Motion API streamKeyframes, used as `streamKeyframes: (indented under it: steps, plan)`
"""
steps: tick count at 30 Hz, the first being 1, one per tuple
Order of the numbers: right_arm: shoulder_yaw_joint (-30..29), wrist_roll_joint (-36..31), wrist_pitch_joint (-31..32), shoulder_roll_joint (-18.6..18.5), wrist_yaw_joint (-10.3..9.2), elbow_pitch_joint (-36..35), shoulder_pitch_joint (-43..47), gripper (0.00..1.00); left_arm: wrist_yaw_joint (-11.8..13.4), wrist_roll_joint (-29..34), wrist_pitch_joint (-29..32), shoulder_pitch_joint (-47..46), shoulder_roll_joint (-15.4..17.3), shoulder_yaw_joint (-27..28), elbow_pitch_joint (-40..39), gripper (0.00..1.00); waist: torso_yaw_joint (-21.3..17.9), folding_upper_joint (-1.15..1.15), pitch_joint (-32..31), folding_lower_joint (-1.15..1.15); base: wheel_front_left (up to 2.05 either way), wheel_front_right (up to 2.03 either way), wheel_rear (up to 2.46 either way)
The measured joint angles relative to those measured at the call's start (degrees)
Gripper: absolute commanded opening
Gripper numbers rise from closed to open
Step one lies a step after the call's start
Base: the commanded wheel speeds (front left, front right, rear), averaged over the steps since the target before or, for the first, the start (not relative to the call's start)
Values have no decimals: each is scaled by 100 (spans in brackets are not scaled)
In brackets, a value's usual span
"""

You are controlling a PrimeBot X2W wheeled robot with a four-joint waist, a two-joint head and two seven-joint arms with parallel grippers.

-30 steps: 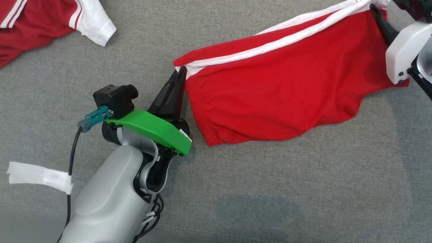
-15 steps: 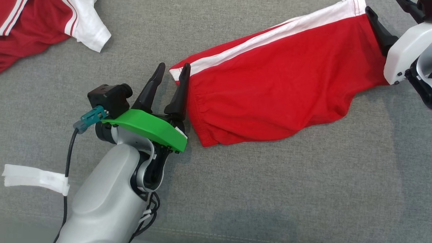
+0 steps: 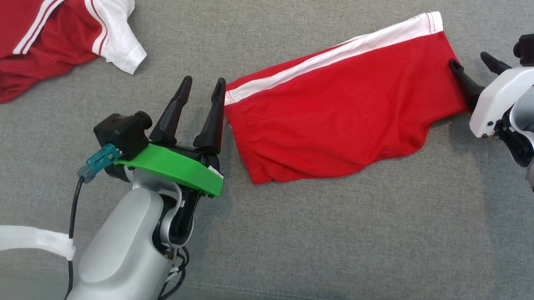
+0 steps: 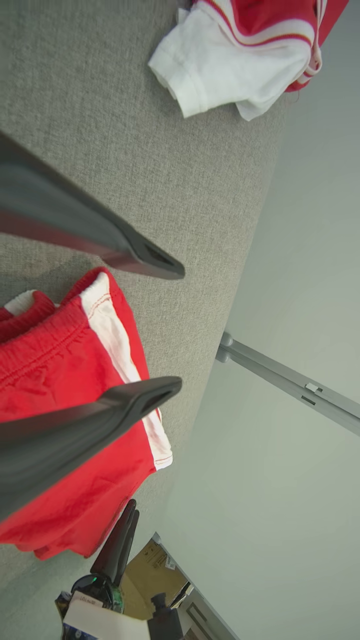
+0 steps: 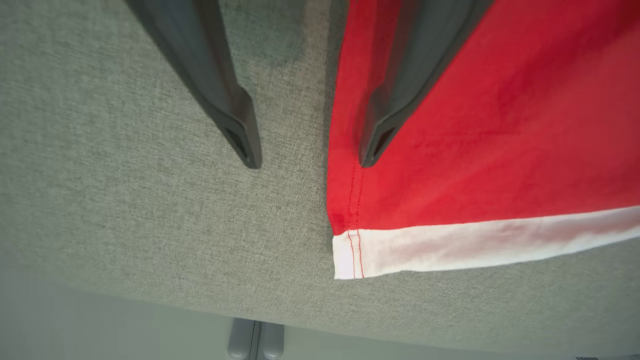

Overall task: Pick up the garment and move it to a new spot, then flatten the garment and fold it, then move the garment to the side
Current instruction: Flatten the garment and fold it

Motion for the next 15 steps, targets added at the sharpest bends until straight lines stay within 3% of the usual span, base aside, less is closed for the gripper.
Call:
streamKeyframes:
  steps: [10, 11, 13, 15]
  plan:
    - [62, 541, 359, 25, -1, 176, 203, 99, 46, 110, 0, 450, -18, 274, -354, 100, 270, 0, -96, 0, 0, 0, 0]
    - [68, 587, 405, 31, -4, 179, 213, 79, 47, 130, 0, 495, -19, 316, -386, 100, 293, 0, -105, 0, 0, 0, 0]
    - [121, 682, 475, 64, -5, 168, 213, 51, 75, 152, 0, 581, -16, 403, -437, 100, 322, 0, -124, 0, 0, 0, 0]
    - [192, 775, 532, 114, -5, 153, 213, 44, 88, 198, 0, 656, -19, 453, -466, 100, 335, 0, -136, 0, 0, 0, 0]
